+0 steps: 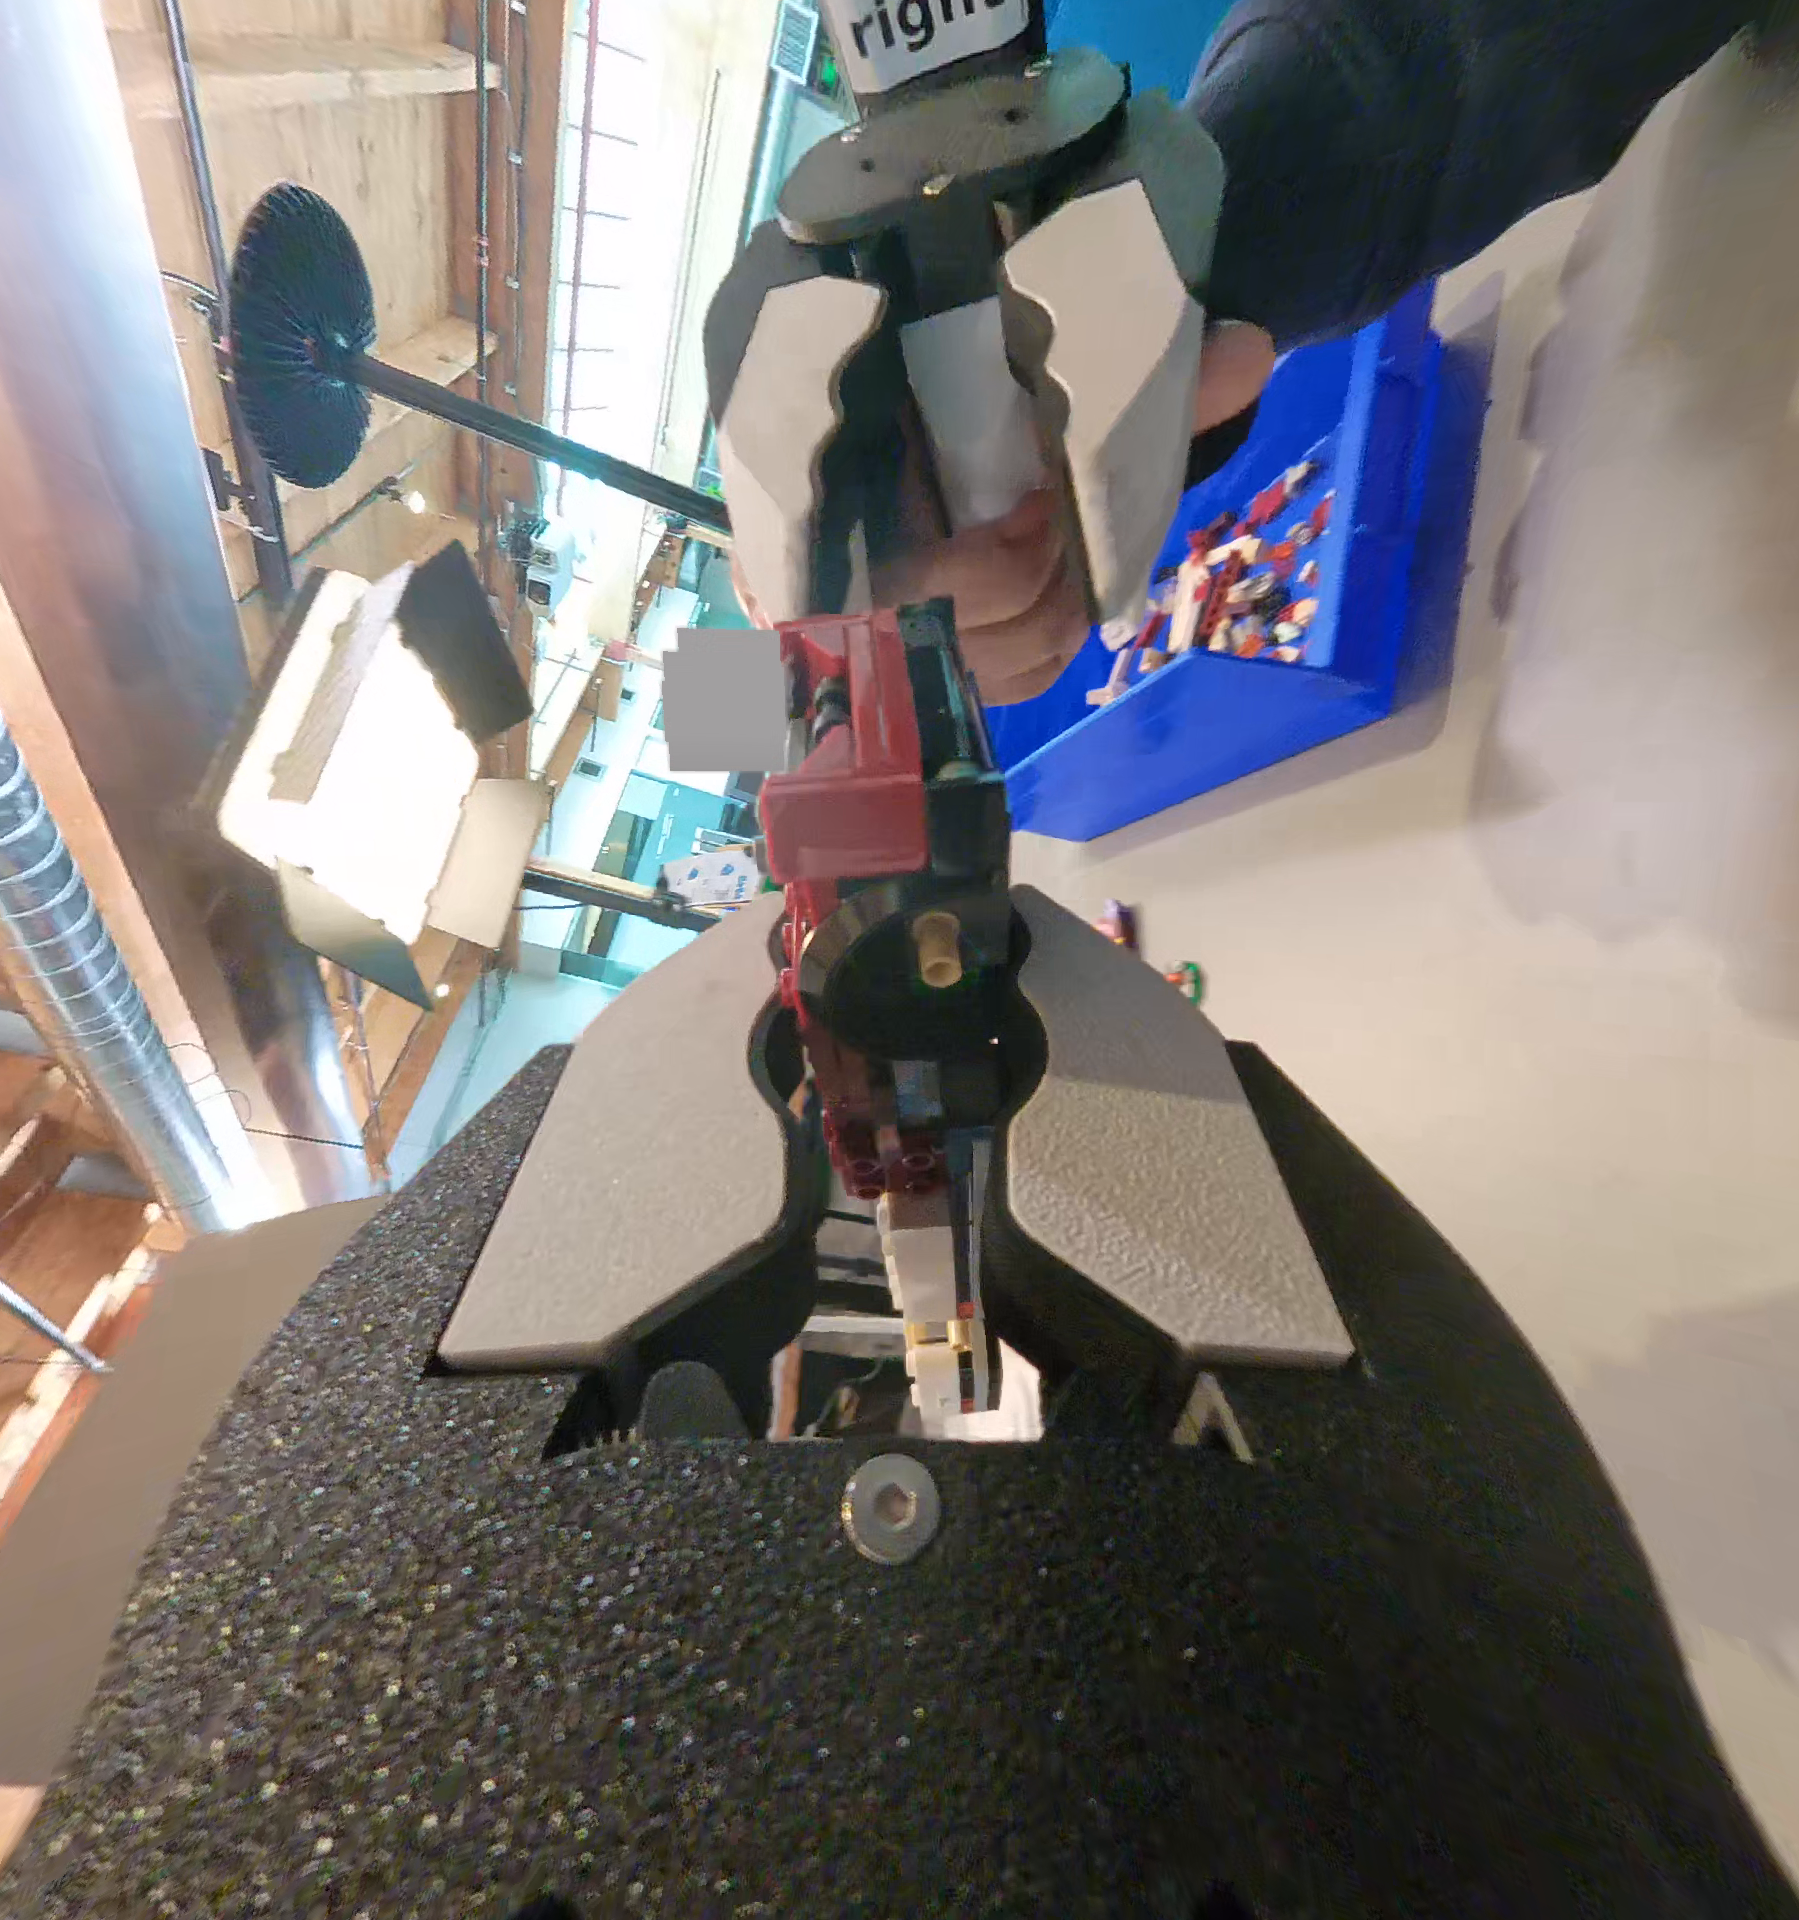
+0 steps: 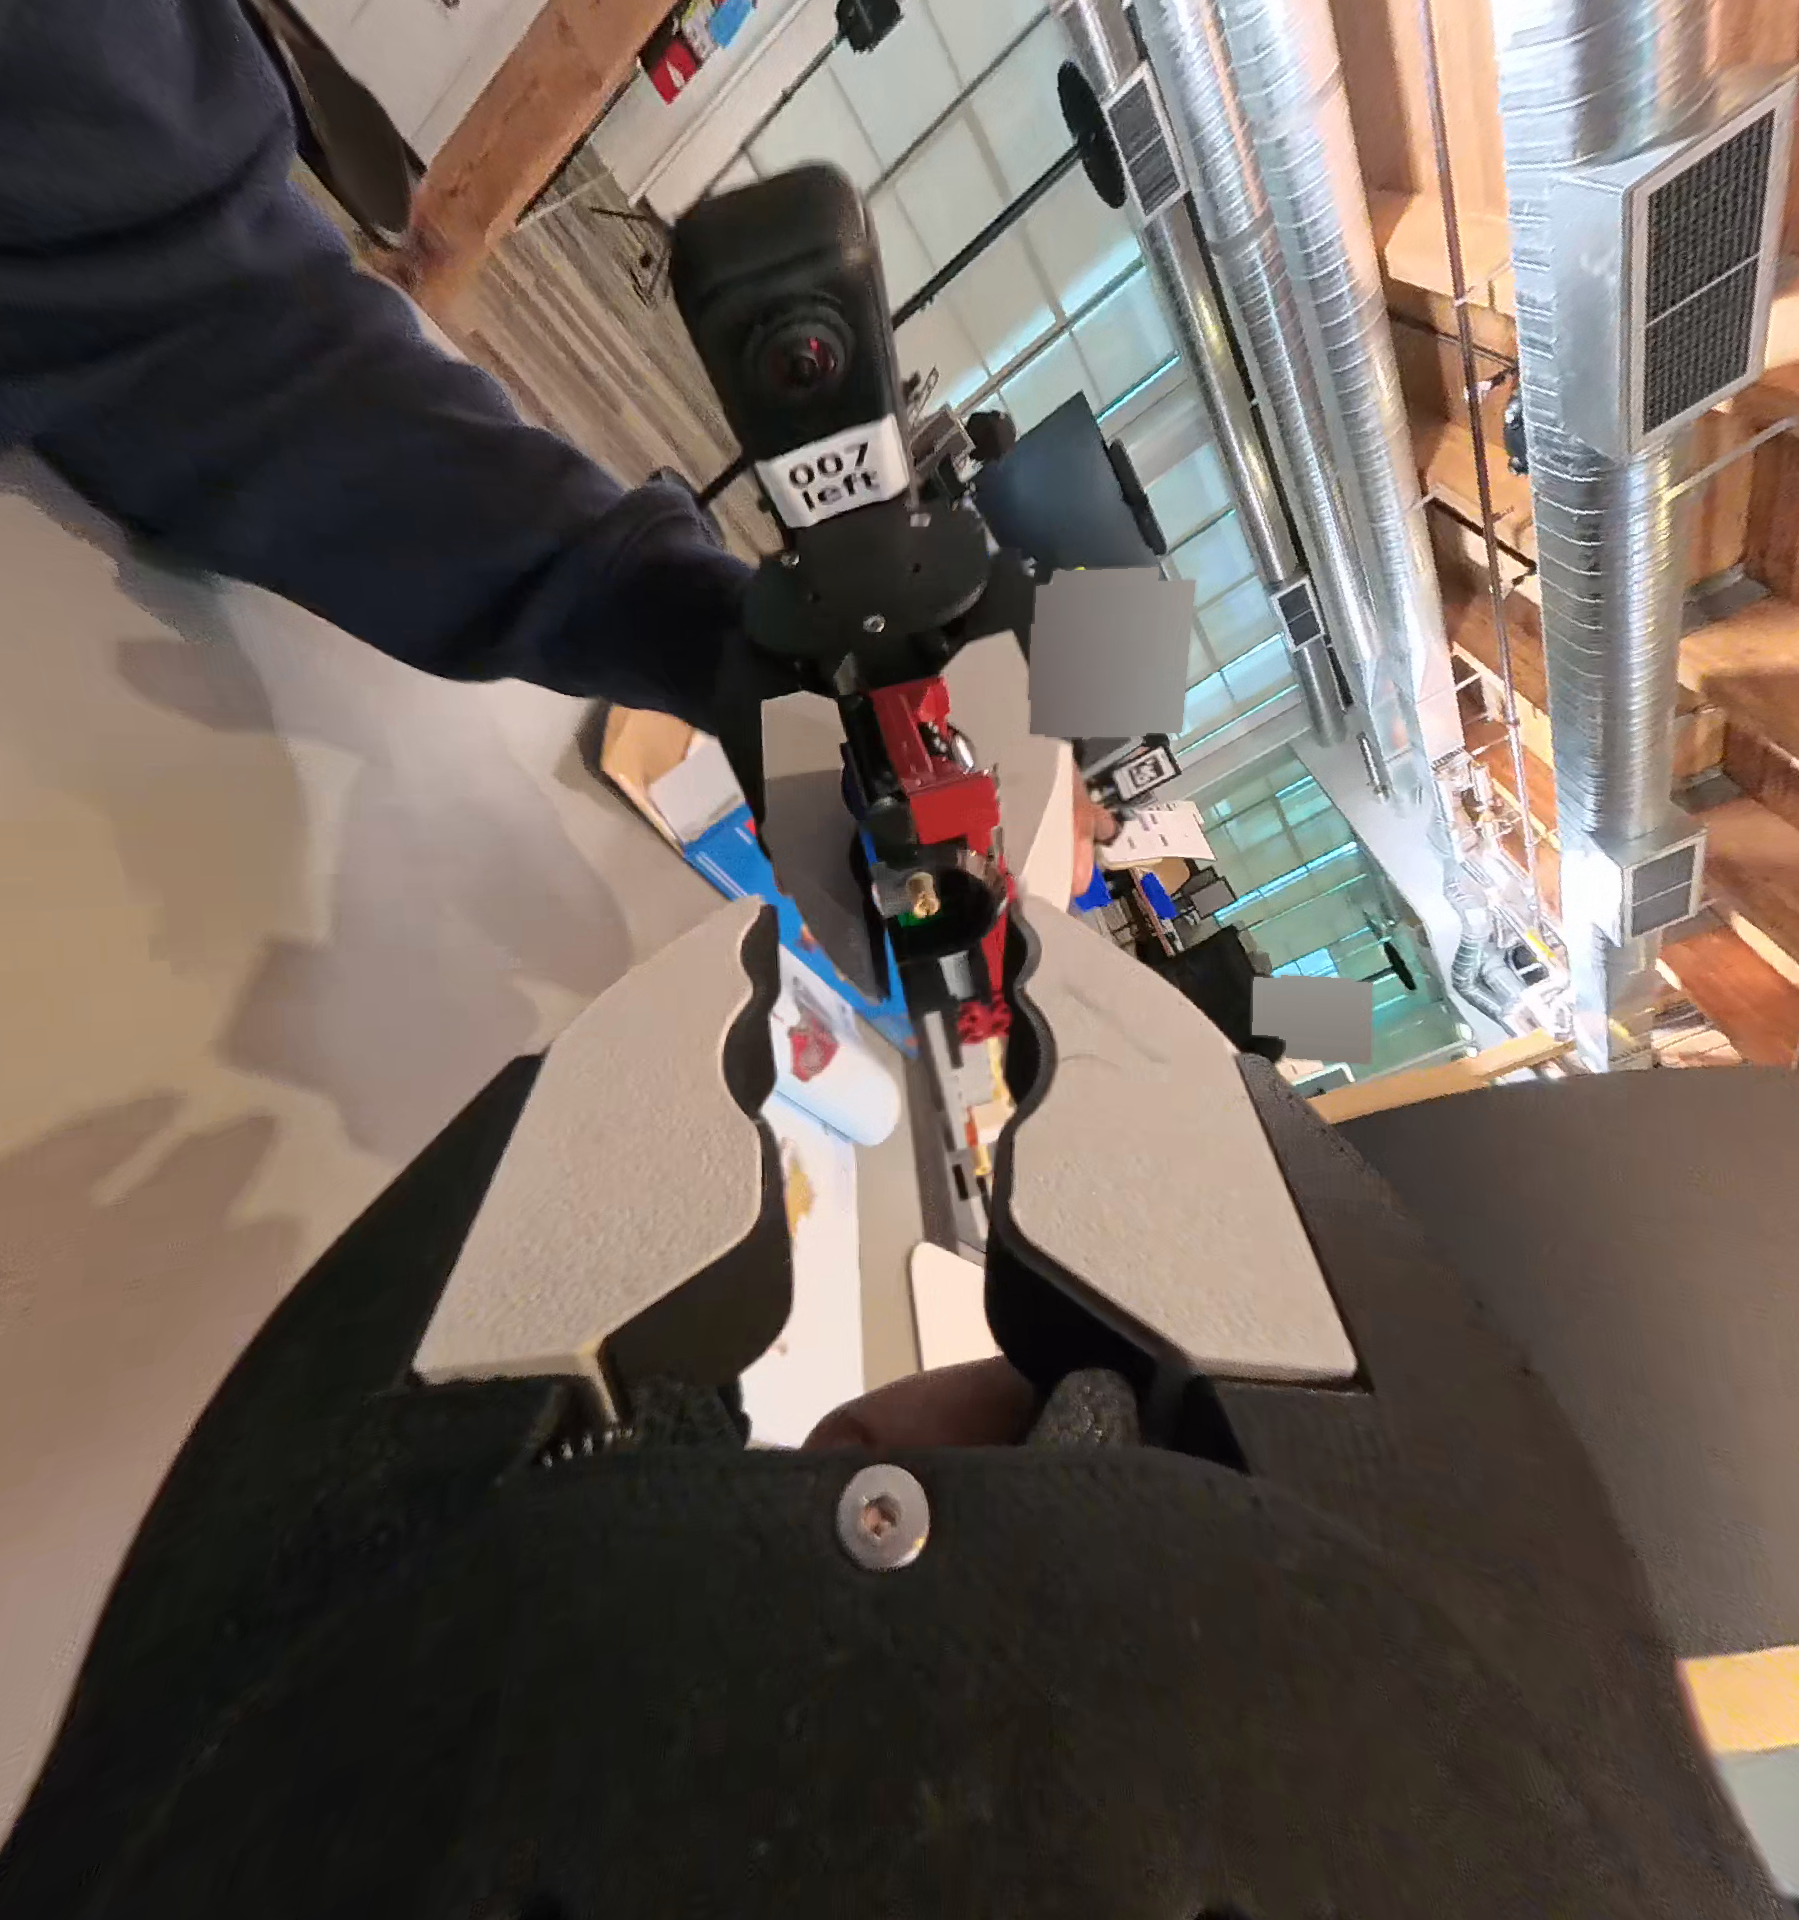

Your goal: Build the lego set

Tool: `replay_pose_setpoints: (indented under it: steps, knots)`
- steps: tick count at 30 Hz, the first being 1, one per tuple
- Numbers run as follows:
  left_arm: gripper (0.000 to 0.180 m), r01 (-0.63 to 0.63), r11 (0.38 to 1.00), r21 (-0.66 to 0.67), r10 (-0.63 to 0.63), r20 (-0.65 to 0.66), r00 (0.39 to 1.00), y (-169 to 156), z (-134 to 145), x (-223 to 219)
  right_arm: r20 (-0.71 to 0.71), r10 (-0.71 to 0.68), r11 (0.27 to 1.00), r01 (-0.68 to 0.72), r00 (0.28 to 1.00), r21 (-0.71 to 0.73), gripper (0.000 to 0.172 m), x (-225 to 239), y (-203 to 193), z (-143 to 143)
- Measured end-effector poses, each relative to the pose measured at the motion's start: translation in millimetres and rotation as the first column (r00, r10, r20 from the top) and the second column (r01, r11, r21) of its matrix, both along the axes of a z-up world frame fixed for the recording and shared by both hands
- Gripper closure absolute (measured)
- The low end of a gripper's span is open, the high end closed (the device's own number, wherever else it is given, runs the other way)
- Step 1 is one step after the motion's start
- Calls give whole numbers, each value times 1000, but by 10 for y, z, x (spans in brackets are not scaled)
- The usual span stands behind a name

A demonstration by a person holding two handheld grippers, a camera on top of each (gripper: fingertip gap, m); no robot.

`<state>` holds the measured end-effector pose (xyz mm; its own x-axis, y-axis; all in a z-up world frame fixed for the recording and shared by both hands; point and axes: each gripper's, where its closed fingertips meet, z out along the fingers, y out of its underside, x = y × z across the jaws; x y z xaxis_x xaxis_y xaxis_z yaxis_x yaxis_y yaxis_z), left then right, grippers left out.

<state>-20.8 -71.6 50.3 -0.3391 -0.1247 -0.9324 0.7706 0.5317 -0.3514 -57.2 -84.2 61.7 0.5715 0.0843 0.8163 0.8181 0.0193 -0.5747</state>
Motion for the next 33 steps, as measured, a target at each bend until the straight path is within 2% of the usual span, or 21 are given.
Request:
replay_pose_setpoints:
  steps: [5,11,18,33]
  knots:
    - [147,-63,995,82,56,86,995,32,185,50,57,9,1000,-10,998,23,120,13,17,204]
    - [146,-123,977,176,110,85,990,112,91,49,156,10,999,-4,988,-35,118,19,90,184]
    - [146,-50,971,234,46,22,999,-19,-48,-81,184,90,988,-65,979,-139,122,-84,104,-18]
    - [146,17,977,211,-10,-35,999,-85,-75,-159,181,132,986,-111,975,-126,136,-168,76,-30]
